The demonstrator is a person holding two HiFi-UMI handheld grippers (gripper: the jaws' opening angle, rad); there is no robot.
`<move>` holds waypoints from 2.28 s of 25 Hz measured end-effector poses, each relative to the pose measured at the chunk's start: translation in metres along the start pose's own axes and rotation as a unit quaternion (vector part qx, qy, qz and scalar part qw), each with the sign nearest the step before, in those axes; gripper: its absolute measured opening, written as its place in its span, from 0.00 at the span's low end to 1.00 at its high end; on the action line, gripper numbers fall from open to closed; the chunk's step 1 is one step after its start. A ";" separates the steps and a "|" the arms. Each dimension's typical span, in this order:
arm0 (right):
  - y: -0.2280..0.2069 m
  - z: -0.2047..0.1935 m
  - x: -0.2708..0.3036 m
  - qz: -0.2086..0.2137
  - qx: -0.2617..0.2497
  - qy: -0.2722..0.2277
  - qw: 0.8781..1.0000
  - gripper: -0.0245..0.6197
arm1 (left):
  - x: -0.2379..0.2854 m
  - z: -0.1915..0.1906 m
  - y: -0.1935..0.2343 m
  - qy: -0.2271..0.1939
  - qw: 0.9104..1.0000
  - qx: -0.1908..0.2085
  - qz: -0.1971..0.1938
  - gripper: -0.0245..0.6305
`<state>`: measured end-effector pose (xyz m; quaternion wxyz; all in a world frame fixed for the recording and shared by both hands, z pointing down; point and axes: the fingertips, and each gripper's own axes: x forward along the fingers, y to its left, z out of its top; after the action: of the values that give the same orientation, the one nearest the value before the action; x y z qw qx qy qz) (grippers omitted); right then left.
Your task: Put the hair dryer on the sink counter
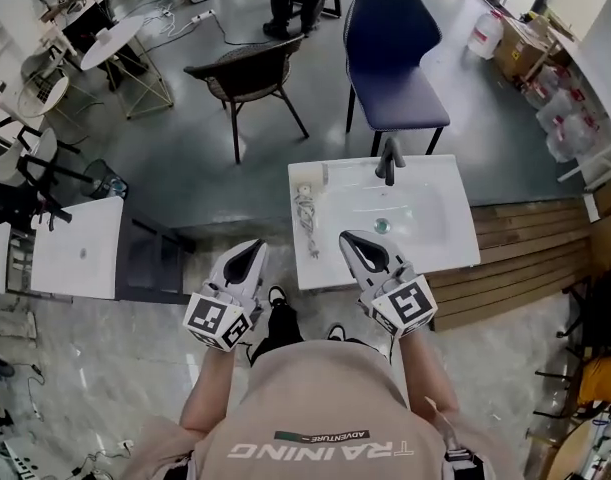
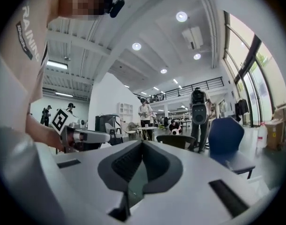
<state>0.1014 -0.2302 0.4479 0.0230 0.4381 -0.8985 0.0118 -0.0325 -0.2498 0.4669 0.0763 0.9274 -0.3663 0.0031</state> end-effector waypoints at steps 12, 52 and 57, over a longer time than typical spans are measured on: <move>-0.017 0.027 -0.045 -0.050 0.011 -0.024 0.998 0.05 | -0.035 0.025 -0.032 -0.011 0.994 0.035 0.104 0.05; 0.004 0.024 -0.038 -0.092 -0.019 0.019 0.995 0.05 | -0.055 0.031 -0.020 -0.039 0.997 0.051 0.047 0.05; 0.002 0.023 -0.035 -0.096 -0.019 0.022 0.995 0.05 | -0.057 0.029 -0.018 -0.031 0.997 0.052 0.039 0.05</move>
<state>0.1210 -0.2024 0.4234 0.0522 0.5217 -0.8515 0.0017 -0.0629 -0.2023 0.4317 0.0162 0.9149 -0.4034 -0.0031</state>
